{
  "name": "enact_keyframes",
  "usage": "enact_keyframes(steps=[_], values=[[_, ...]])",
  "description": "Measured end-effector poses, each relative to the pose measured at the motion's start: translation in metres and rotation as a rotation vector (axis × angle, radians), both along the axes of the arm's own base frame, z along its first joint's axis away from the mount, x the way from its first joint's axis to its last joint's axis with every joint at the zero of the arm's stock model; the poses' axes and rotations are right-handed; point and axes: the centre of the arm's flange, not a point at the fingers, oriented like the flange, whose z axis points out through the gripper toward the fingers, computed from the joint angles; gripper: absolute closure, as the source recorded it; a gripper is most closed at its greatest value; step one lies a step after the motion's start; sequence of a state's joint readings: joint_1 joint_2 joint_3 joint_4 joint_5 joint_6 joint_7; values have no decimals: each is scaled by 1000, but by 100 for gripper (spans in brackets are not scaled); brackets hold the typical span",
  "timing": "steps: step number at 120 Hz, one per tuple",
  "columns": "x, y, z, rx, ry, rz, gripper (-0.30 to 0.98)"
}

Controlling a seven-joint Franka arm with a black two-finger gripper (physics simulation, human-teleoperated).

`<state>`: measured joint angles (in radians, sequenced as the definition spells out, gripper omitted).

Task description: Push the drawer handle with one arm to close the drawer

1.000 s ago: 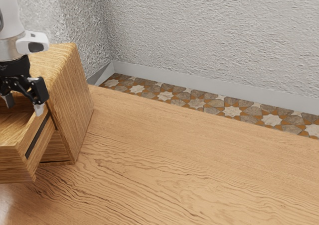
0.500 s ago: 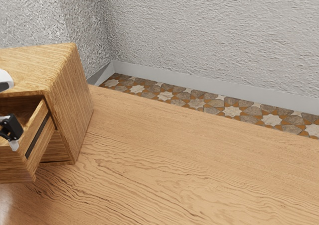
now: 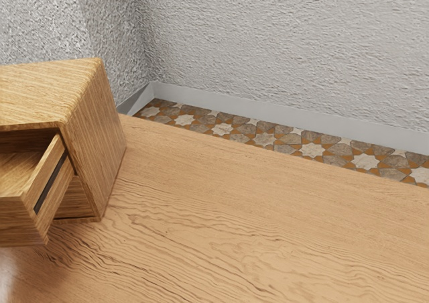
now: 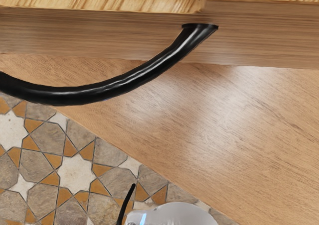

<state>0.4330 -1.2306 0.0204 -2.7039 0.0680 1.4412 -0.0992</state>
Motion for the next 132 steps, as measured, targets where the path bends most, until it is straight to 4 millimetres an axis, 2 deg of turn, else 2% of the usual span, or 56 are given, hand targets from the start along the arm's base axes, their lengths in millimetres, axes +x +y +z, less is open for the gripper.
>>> enact_keyframes(steps=[15, 38, 57, 84, 132], values=[[-9, 16, -2, 23, 22, 6, 7], [-16, 30, -2, 55, 37, 7, 49], [-18, 35, -1, 75, 33, 18, 67], [-10, 39, -4, 80, 37, -3, 75], [15, 55, -12, 89, 18, -20, 78]])
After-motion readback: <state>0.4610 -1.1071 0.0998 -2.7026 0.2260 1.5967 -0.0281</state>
